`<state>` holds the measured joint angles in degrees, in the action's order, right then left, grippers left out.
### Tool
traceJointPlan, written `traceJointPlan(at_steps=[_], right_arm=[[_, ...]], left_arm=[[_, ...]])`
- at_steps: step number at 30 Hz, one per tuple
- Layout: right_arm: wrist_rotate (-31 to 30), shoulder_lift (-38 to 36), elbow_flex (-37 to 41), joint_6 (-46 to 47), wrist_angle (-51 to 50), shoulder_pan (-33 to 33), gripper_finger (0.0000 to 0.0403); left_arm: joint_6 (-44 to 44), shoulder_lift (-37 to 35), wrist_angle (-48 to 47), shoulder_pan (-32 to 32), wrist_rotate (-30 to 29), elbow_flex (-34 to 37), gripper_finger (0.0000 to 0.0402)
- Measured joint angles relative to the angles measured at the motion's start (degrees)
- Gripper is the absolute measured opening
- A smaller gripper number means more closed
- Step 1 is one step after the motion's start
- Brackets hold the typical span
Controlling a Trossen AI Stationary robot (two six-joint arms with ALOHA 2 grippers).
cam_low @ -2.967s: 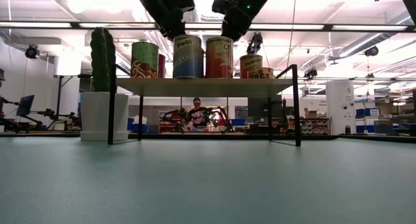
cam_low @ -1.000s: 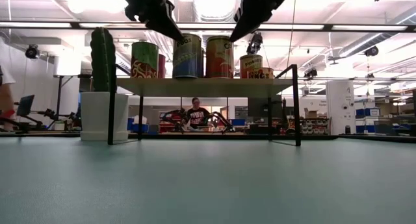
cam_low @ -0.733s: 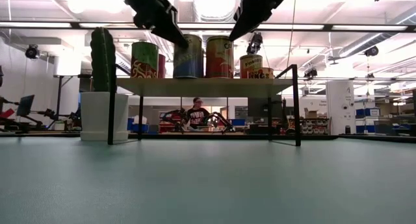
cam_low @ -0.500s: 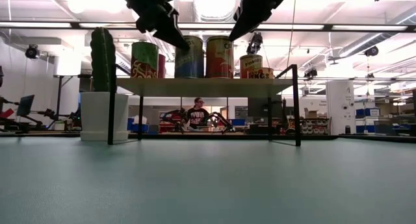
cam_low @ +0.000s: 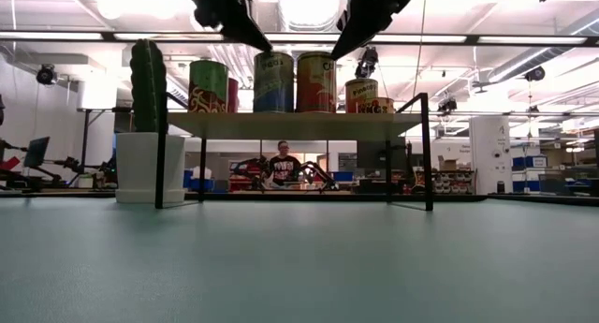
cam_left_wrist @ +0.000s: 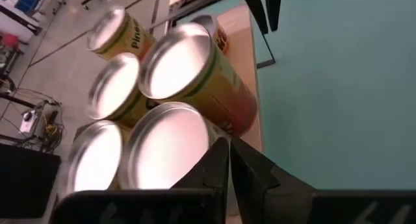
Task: Pick and place cans onto a shelf
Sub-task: Adjust the canned goods on the shelf
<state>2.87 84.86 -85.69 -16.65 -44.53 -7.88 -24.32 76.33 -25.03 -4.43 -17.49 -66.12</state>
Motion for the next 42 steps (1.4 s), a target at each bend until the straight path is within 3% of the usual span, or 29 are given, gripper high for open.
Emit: traceJointPlan(at_steps=[3,10,17,24,29,35,42], right_arm=[[0.0,-0.25,0.02,-0.43,-0.71,0.0,0.0009],[0.02,-4.45,3.94,0.33,1.4,0.0,0.0009],[-0.51,-12.69,13.12,1.25,14.43,-0.02,0.0009],[-14.34,-17.19,20.1,6.59,26.47,-0.19,0.0009],[-19.44,-17.27,20.61,10.28,26.53,-0.25,0.0009],[-29.57,-17.29,18.83,13.7,23.48,-0.48,0.0009],[-29.86,-16.83,12.86,25.51,10.63,-3.12,0.0009]], left_arm=[[0.08,-2.88,-0.41,0.25,0.54,0.15,0.0],[2.48,-9.49,0.24,0.27,8.68,1.96,0.0],[2.95,-15.8,9.46,0.27,10.94,10.74,0.0],[3.01,-22.05,16.7,0.27,10.68,17.04,0.0],[3.01,-25.39,17.36,0.27,10.52,19.94,0.0],[1.78,-27.27,20.39,0.25,10.43,21.17,0.0],[1.98,-28.49,19.9,0.2,8.96,21.08,0.0]])
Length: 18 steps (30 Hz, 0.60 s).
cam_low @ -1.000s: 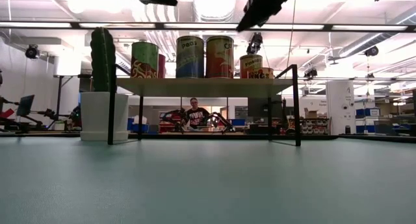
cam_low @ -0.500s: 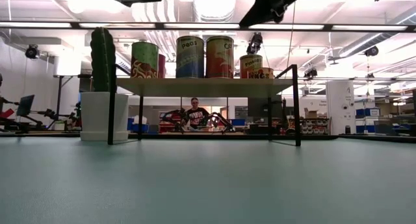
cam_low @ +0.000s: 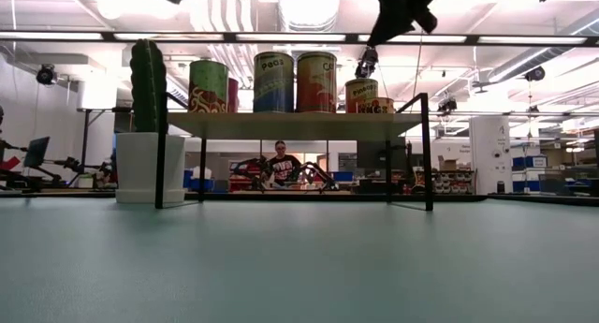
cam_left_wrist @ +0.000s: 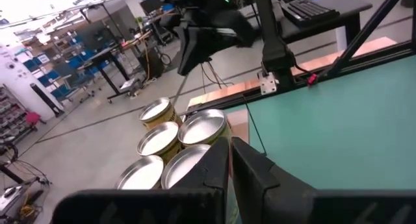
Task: Pick and place cans onto a shelf
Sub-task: Adjust the canned goods on the shelf
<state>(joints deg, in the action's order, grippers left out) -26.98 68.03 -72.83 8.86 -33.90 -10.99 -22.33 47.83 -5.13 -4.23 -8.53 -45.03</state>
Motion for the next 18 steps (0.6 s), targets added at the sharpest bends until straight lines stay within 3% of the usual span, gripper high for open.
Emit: traceJointPlan(at_steps=[4,11,18], right_arm=[[1.55,0.34,-2.33,3.67,-4.11,-3.72,0.0009],[17.64,0.44,-3.9,4.27,-5.98,-14.63,0.0009],[27.2,2.14,-4.3,4.63,-7.38,-25.4,0.0009]], left_arm=[[-0.11,0.16,-0.13,0.0,-0.01,0.17,0.0],[-0.96,0.17,-0.16,0.0,-0.03,0.17,0.0],[-1.0,0.17,-0.15,0.0,-0.03,0.17,0.0]])
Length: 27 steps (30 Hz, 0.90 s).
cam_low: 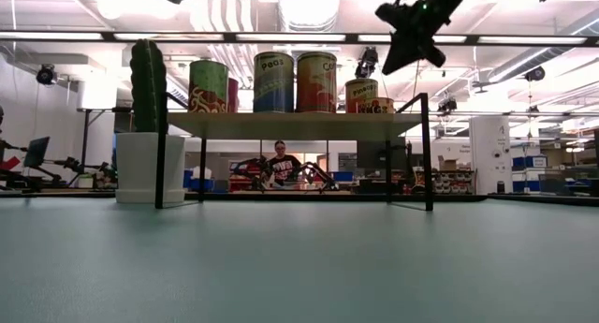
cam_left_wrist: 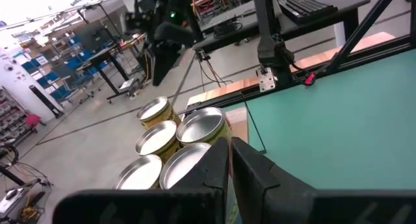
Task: Pick and place cans onto a shelf
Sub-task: Adjust the canned goods on the shelf
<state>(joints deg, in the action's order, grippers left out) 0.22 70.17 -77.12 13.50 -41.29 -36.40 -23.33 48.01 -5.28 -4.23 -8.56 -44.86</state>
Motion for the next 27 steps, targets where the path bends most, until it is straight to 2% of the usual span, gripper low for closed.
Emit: traceJointPlan(at_steps=[2,11,27], right_arm=[[1.57,1.13,0.0,-0.22,0.03,-1.31,0.0009],[1.3,6.73,-0.21,-0.8,-0.48,-2.19,0.0009],[1.74,11.18,-1.49,-1.62,3.06,-1.21,0.0009]], left_arm=[[0.0,0.0,-0.02,0.0,0.0,0.0,0.0],[0.0,0.0,-0.41,0.0,-0.02,0.0,0.0],[-0.61,0.0,-1.17,0.0,-0.02,0.0,0.0]])
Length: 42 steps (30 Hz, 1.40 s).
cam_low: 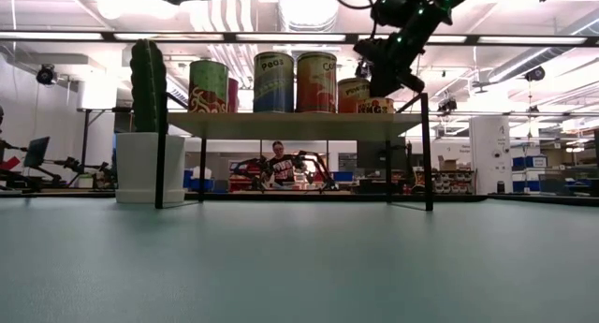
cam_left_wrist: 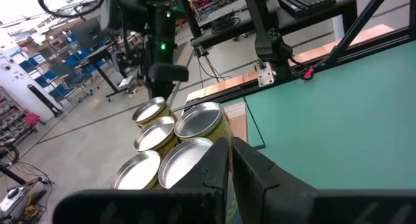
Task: Pick and place cans onto a shelf
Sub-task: Adjust the canned goods on the shelf
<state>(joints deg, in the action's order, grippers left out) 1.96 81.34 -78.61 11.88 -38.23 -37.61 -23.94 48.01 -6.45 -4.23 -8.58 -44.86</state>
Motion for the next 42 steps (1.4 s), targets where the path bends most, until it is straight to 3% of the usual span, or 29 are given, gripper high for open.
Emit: traceJointPlan(at_steps=[16,27,42], right_arm=[[3.02,2.9,0.04,-0.57,3.11,0.62,0.0009],[3.01,-0.28,0.04,0.22,-3.46,0.65,0.0009],[2.98,0.02,0.13,-0.35,-3.1,2.52,0.0009]], left_arm=[[0.0,0.0,-0.01,0.0,0.0,0.0,0.0],[-0.15,0.0,-0.27,0.0,-0.02,0.0,0.0],[-0.61,0.0,-0.47,0.0,-0.02,0.0,0.0]])
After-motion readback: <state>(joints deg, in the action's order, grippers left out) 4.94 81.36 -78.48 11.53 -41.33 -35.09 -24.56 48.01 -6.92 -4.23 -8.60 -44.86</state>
